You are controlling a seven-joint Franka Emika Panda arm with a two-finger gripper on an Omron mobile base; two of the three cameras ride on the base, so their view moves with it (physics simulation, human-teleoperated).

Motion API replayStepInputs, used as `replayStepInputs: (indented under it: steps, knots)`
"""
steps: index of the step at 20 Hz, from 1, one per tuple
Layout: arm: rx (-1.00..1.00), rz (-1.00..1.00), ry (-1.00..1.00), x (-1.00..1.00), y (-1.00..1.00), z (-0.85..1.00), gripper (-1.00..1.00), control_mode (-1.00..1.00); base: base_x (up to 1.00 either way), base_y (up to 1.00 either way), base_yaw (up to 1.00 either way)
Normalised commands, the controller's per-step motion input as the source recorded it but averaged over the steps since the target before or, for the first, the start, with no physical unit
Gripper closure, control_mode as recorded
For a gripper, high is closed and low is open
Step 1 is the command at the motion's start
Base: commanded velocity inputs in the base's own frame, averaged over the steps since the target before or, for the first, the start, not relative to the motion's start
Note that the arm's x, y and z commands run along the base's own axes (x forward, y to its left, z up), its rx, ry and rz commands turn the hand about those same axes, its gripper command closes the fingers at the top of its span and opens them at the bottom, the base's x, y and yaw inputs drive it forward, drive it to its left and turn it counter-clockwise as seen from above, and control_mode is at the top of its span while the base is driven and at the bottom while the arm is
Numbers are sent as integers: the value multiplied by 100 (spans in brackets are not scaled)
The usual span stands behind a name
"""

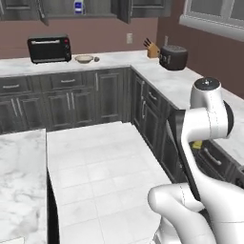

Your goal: Pick the egg and butter from the fridge and place them by the bowl for mixing.

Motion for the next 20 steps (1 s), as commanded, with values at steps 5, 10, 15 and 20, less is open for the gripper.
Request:
replayStepInputs:
  steps: [5, 10, 15, 20]
  knots:
    - [0, 0, 0, 0, 0, 0, 100, 100, 84, -6, 23]
    - [0, 0, 0, 0, 0, 0, 100, 100, 81, -8, 24]
    - [0, 0, 0, 0, 0, 0, 100, 100, 79, -11, 25]
    - [0, 0, 0, 0, 0, 0, 100, 100, 78, -21, 15]
